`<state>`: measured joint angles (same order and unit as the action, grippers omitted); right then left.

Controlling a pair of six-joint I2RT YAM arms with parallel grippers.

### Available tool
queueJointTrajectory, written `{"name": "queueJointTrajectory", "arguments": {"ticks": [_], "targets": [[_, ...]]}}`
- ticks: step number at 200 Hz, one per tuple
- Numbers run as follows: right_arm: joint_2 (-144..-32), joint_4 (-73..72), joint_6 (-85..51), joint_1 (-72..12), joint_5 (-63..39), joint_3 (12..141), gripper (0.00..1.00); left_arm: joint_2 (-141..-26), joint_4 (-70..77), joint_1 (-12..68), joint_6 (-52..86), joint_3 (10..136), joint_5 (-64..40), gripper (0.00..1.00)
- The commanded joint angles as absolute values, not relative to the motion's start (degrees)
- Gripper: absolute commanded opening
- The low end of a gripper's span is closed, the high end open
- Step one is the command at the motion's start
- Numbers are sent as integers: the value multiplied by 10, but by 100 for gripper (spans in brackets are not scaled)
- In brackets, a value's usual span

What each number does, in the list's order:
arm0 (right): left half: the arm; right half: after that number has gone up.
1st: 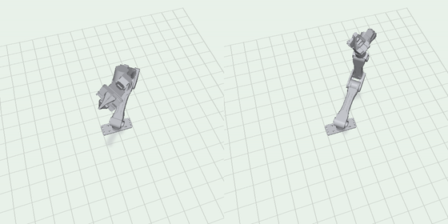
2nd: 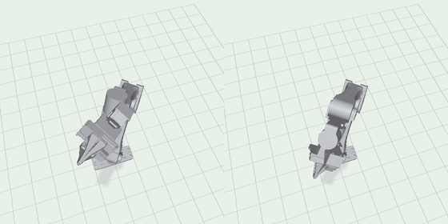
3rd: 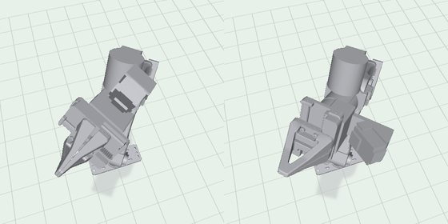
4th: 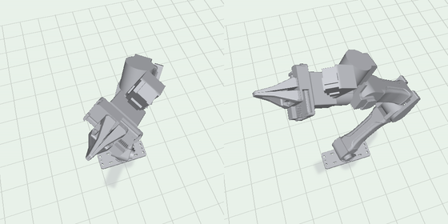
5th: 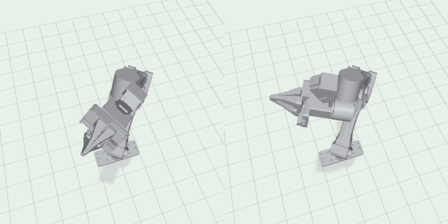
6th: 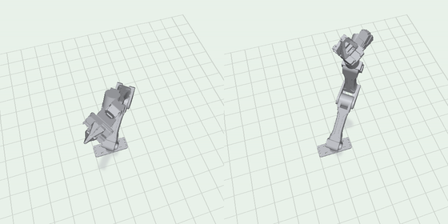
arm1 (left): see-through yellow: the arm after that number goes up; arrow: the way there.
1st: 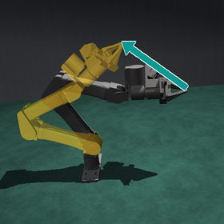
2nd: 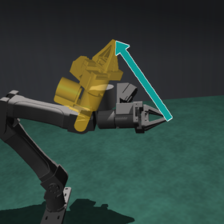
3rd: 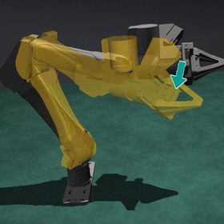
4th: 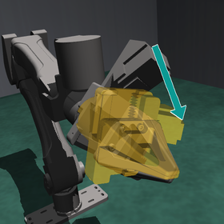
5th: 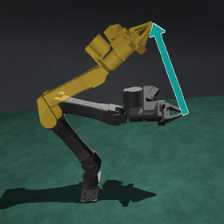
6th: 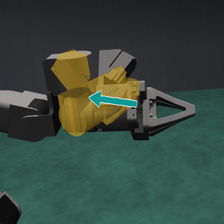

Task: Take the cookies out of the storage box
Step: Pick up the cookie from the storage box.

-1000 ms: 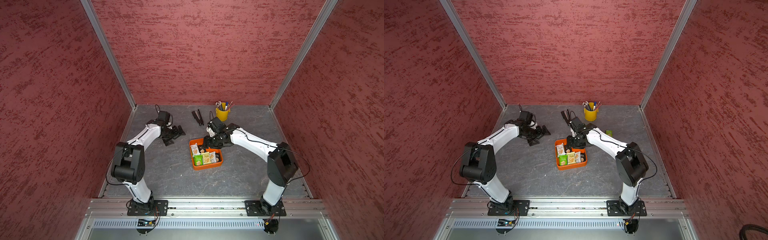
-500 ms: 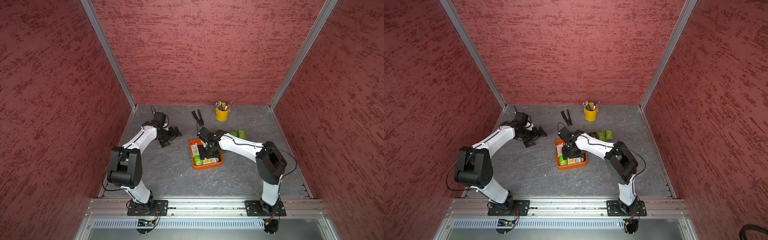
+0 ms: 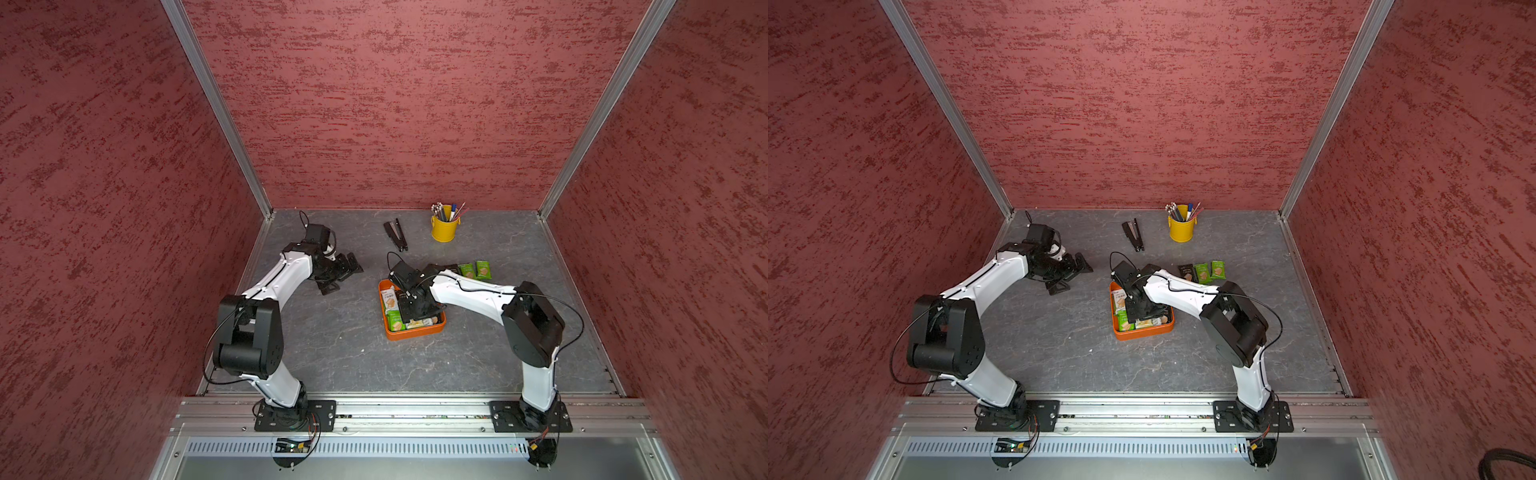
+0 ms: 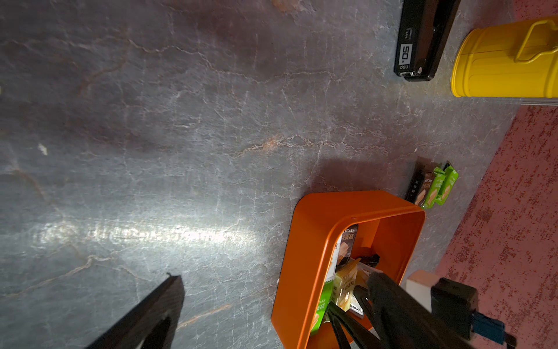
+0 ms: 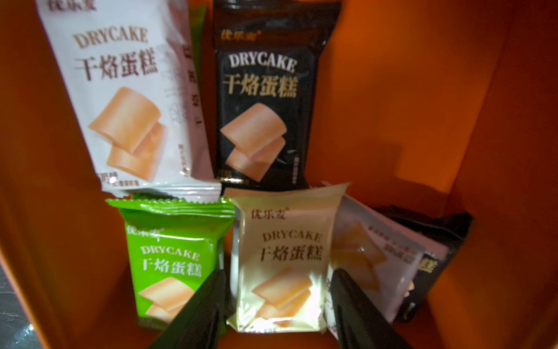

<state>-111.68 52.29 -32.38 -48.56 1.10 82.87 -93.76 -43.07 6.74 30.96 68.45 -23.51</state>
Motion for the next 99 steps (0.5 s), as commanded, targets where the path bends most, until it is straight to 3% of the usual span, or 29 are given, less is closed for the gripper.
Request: {"name": "queueJointTrajectory", "arguments": {"ticks": [1,99], "targets": [[-1124,533,-326,-488,40,843,61,-924,-437,64,297,682,-230,100],[-1158,516,-317,-488,18,851,60,-919,-437,63,300,682,-227,100]]}}
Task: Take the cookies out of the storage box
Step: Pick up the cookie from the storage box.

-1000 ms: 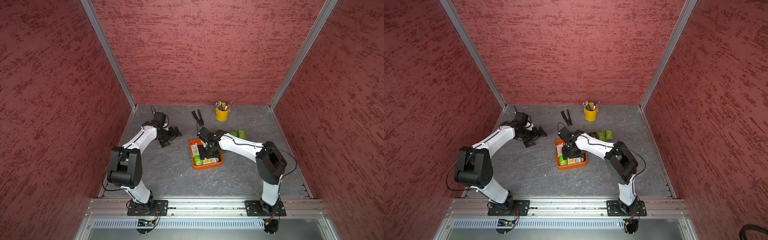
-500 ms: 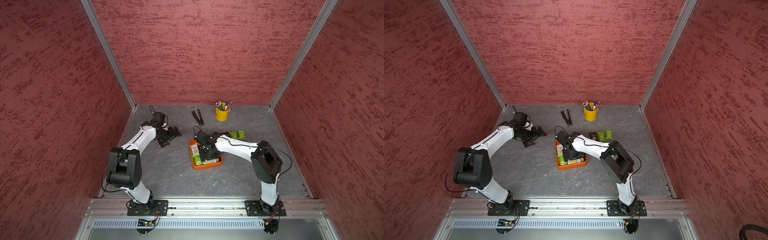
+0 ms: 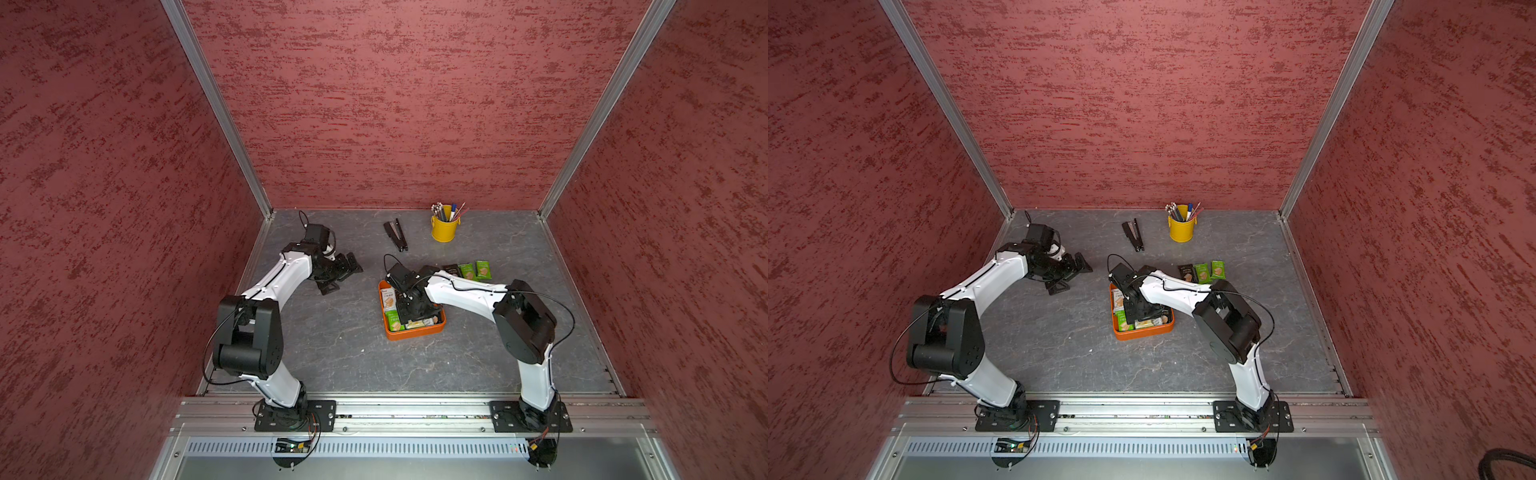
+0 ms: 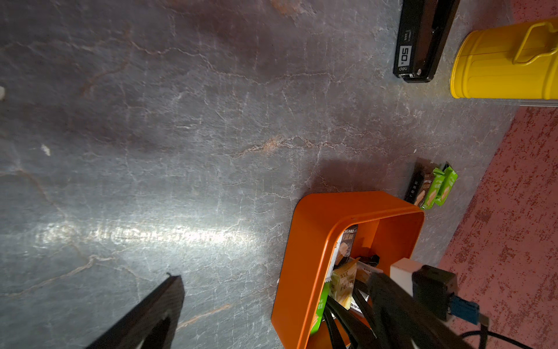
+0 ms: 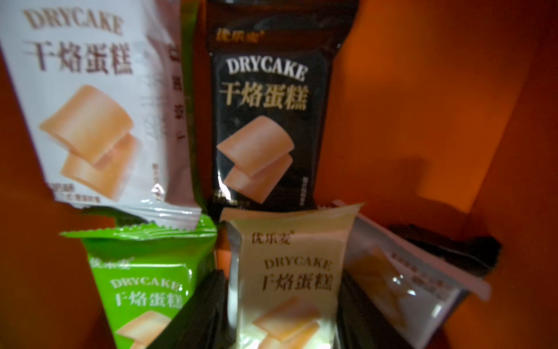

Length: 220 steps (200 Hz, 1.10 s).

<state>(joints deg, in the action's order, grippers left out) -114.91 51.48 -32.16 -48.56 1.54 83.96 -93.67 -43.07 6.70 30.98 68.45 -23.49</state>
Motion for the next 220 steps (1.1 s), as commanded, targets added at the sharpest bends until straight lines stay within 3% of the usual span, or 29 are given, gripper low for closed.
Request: {"name": "queueJointTrajectory", "arguments": {"ticks": [1,46,153,220], "targets": [[-1158,516,-316,-487,18,850,59,-919,-436,63,300,682,-227,100],[-1154,519,-314,-487,22,849,44,-916,-437,63,301,679,-227,100],[-1102,569,-290,-478,56,923,44,-925,-420,74,327,681,-225,100],[-1065,581,-246,-416,54,935,44,-934,-404,122,368,691,-197,100]]}}
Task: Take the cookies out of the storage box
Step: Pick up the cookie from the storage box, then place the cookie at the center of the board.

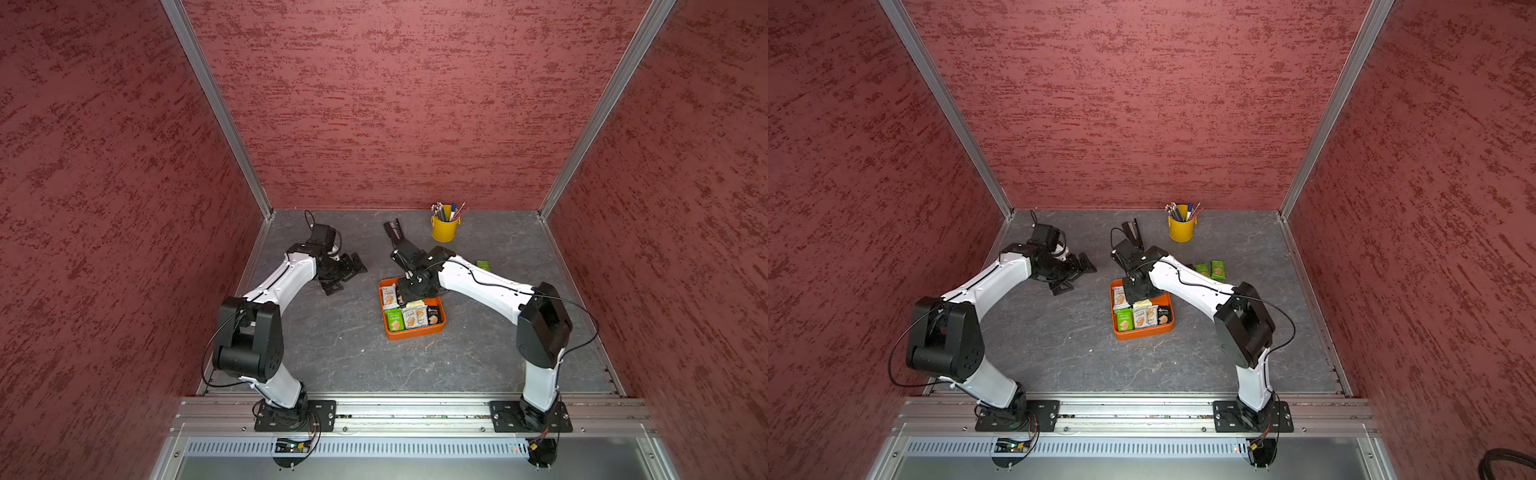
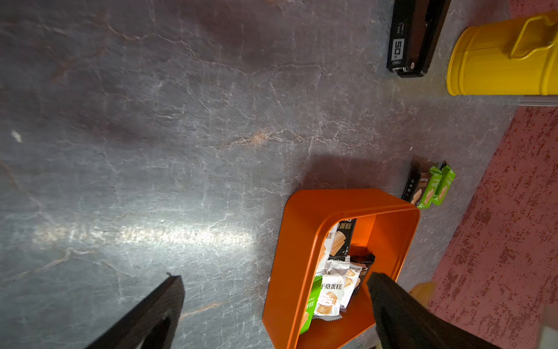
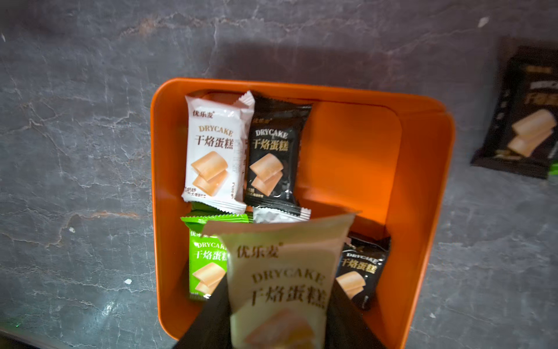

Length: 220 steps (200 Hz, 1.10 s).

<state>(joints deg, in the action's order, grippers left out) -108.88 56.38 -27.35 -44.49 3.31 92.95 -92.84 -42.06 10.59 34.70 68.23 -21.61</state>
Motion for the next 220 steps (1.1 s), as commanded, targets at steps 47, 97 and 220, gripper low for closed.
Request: {"name": "queueJointTrajectory", "arguments": {"ticks": [47,97,220], "targets": [[-1046,580,-194,-350,56,899,44,-939,-399,157,397,699,-169,100],[-1042,556,-152,-267,30,837,45,-946,-393,197,433,707,-138,100],[-1109,483,-106,-214,-27,768,45,-948,-401,248,482,715,-83,100]]}}
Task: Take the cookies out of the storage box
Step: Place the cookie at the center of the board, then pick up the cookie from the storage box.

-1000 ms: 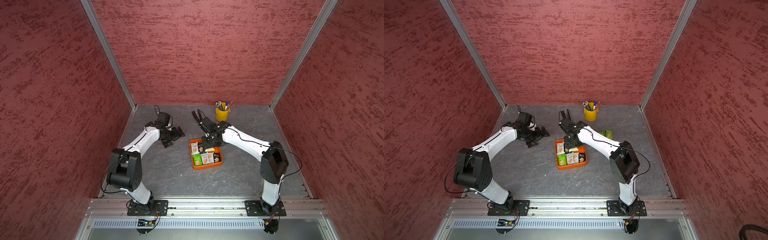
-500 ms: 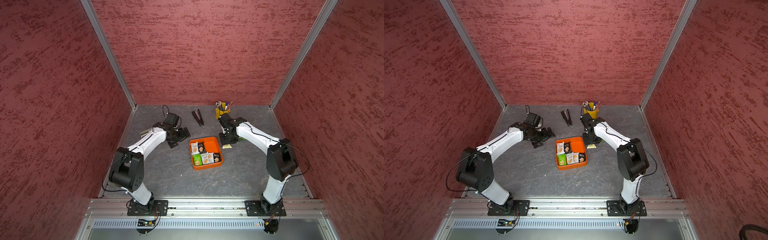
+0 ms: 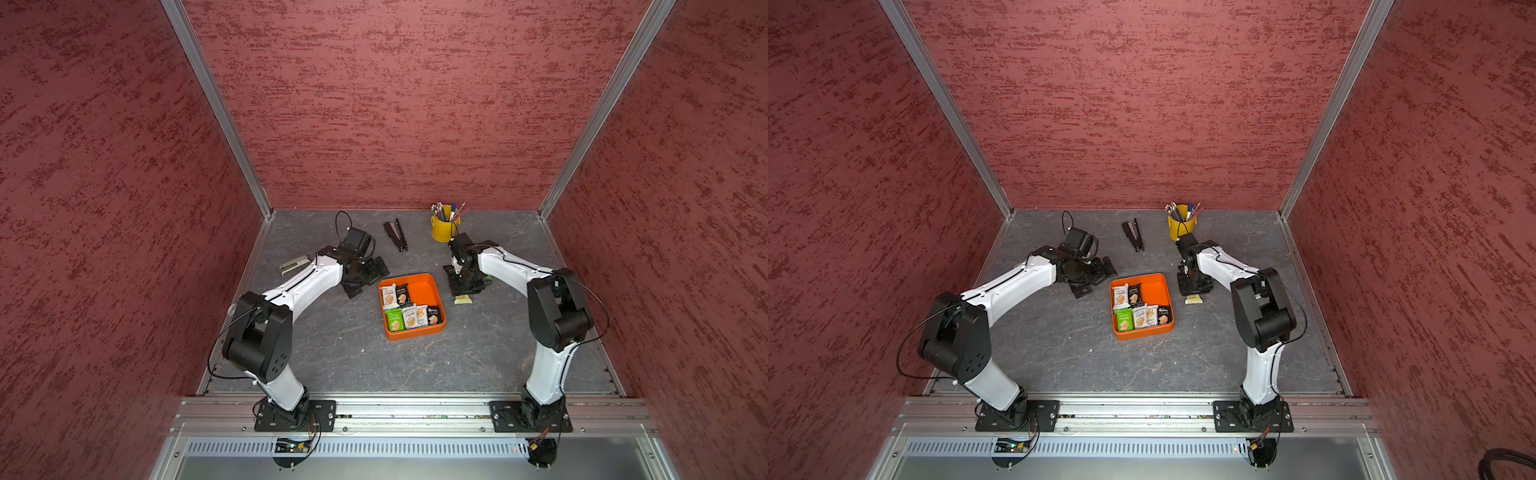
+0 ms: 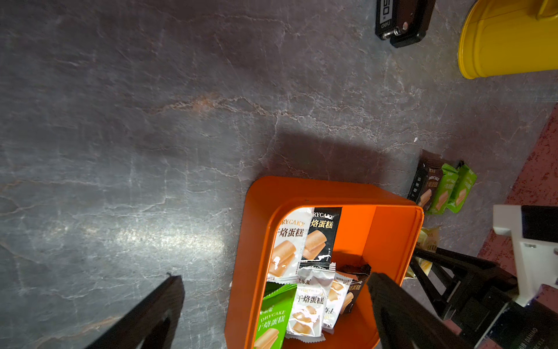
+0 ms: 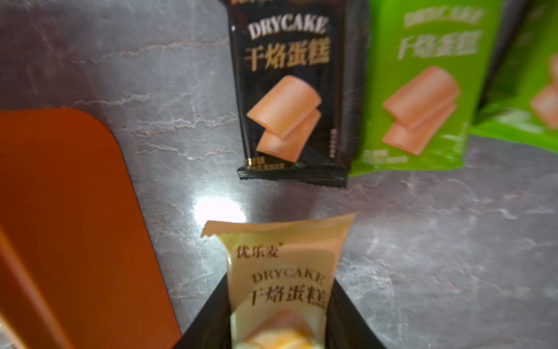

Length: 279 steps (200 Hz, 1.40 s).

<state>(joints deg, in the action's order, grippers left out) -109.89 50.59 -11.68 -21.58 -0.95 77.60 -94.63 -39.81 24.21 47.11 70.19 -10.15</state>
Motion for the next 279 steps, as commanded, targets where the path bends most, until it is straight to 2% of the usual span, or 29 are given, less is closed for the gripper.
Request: {"name": "queueJointTrajectory", "arguments": {"ticks": [1,62,91,114,156,206,279], "targets": [[-1109,483,-106,-214,-27,768,45,-948,-401,248,482,715,-83,100],[-1125,468,-119,-214,-35,749,47,-950,-412,250,478,720,-81,100],[-1116,470,-127,-214,-32,747,59,-953,-414,250,472,722,-83,100],[-1096,478,-135,-214,-27,753,63,-954,-414,248,465,721,-88,100],[-1056,493,-160,-215,-47,784,62,-955,-408,231,453,710,-112,100],[-1023,461,-211,-232,-121,810,59,-941,-398,190,431,687,-145,100],[-1037,406,-273,-322,-158,833,52,-915,-397,124,392,653,-181,100]]}}
